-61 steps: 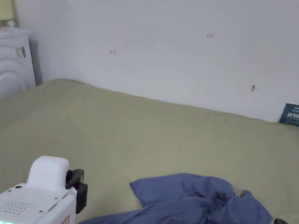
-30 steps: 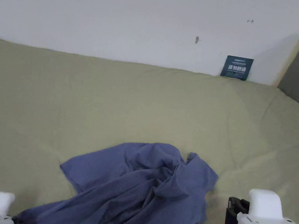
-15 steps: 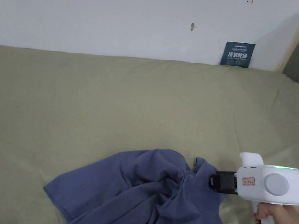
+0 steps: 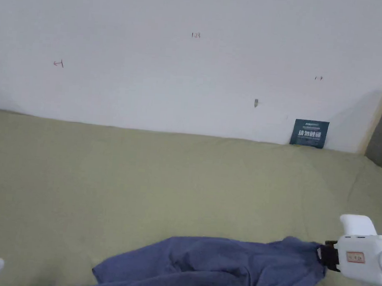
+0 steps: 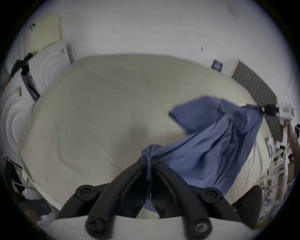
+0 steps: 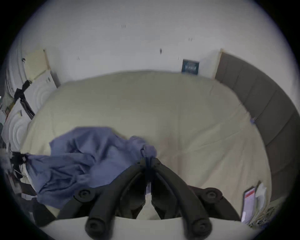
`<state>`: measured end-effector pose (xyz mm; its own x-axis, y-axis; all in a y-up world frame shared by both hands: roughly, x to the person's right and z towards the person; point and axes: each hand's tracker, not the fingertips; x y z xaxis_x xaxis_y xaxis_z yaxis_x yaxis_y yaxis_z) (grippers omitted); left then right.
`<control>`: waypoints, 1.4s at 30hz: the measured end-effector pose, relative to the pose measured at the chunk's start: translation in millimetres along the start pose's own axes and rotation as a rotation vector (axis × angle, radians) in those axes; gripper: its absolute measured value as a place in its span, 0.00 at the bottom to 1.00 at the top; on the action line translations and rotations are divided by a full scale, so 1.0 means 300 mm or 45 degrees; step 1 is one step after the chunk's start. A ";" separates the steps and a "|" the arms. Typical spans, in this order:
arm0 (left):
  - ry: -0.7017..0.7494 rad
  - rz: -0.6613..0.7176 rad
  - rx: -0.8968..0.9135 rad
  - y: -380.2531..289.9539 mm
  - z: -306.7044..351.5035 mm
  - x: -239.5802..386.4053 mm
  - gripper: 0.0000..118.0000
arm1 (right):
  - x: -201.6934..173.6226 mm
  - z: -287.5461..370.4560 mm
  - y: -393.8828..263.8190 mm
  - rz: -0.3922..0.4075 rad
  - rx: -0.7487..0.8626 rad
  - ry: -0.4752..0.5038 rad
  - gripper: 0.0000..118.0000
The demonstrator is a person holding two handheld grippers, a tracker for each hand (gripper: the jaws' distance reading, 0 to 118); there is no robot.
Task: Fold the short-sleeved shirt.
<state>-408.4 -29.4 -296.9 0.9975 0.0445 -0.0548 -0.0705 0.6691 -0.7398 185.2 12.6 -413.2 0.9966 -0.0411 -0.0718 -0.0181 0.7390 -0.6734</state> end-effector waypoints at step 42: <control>0.239 0.133 0.556 1.215 0.190 0.124 0.01 | 0.110 0.336 0.868 -0.060 0.608 -0.331 0.05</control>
<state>-396.7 258.5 -530.3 0.9643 0.0204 -0.2639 -0.1222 0.9188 -0.3754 221.5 271.4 -516.9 0.9837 0.0411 0.1751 0.0055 0.9662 -0.2579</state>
